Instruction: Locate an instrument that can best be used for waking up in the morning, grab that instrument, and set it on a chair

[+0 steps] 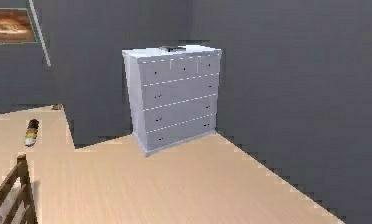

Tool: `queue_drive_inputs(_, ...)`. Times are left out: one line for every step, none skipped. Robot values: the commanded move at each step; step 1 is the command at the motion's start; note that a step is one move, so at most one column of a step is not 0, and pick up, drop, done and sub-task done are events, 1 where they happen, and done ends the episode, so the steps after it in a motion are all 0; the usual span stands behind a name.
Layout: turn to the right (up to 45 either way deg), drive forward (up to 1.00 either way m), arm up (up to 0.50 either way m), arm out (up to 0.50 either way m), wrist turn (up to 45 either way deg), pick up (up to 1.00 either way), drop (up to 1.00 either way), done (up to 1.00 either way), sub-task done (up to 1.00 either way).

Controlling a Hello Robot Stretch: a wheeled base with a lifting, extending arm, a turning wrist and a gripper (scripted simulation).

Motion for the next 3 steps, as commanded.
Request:
queue_drive_inputs(0.0,0.15,0.0,0.0,0.0,0.0,0.0,0.0,0.0)
queue_drive_inputs(-45.0,0.0,0.0,0.0,0.0,0.0,0.0,0.0,0.0)
queue_drive_inputs(-45.0,0.0,0.0,0.0,0.0,0.0,0.0,0.0,0.0)
